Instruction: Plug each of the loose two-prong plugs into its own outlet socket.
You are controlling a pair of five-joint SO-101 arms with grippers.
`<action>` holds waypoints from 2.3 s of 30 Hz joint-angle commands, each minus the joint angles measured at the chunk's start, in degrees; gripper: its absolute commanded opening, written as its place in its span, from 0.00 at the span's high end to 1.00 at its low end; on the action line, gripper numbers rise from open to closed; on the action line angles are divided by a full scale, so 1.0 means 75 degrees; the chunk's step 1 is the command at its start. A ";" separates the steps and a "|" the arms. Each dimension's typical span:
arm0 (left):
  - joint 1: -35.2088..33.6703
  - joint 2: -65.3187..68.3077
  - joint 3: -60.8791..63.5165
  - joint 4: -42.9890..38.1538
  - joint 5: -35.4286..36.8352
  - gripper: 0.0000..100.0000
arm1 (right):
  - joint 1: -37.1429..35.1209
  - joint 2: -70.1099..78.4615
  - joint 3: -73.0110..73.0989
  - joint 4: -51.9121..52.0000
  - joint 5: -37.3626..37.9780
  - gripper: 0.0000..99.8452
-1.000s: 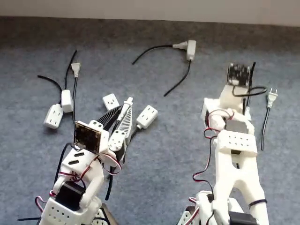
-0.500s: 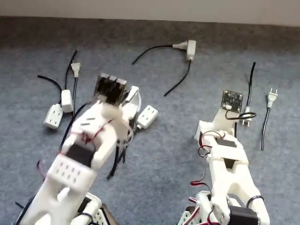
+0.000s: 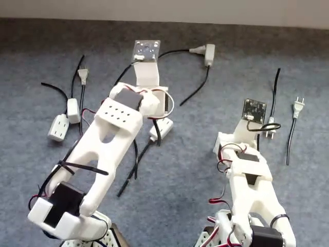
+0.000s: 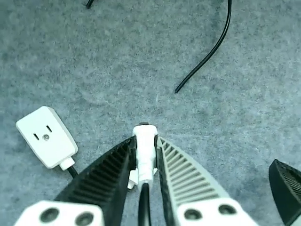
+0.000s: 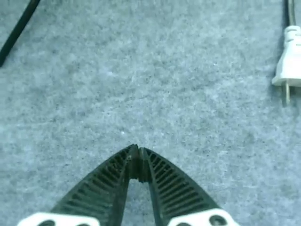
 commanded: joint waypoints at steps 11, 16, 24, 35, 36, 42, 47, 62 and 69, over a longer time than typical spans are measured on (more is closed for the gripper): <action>0.0123 0.0182 -0.0404 0.0152 0.2614 0.99 | -0.0053 0.0006 -0.0018 -0.0123 -0.0035 0.99; 0.0381 0.1401 -0.0709 0.0152 0.2684 0.99 | -0.0123 0.0006 -0.0006 -0.0123 -0.0035 0.99; 0.0322 0.3159 -0.3030 0.2086 0.3810 0.99 | -0.0123 0.0006 -0.0006 -0.0123 -0.0035 0.99; 0.0311 0.3487 -0.3675 0.2907 0.4853 0.99 | -0.0123 0.0006 -0.0006 -0.0123 -0.0035 0.99; 0.0311 0.3487 -0.3792 0.2919 0.4853 0.99 | -0.0123 0.0006 -0.0006 -0.0123 -0.0035 0.99; 0.0311 0.3558 -0.4003 0.2860 0.4982 0.99 | -0.0123 0.0006 -0.0006 -0.0123 -0.0035 0.99; 0.0299 0.3569 -0.3933 0.2766 0.5556 0.99 | -0.0123 0.0006 -0.0006 -0.0123 -0.0035 0.99; 0.0440 0.3569 -0.3264 0.1793 0.5568 0.99 | -0.0135 0.0006 -0.0006 -0.0123 -0.0035 0.99; 0.0744 0.3534 -0.3264 0.1805 0.5568 0.99 | -0.0135 0.0006 -0.0006 -0.0123 -0.0035 0.99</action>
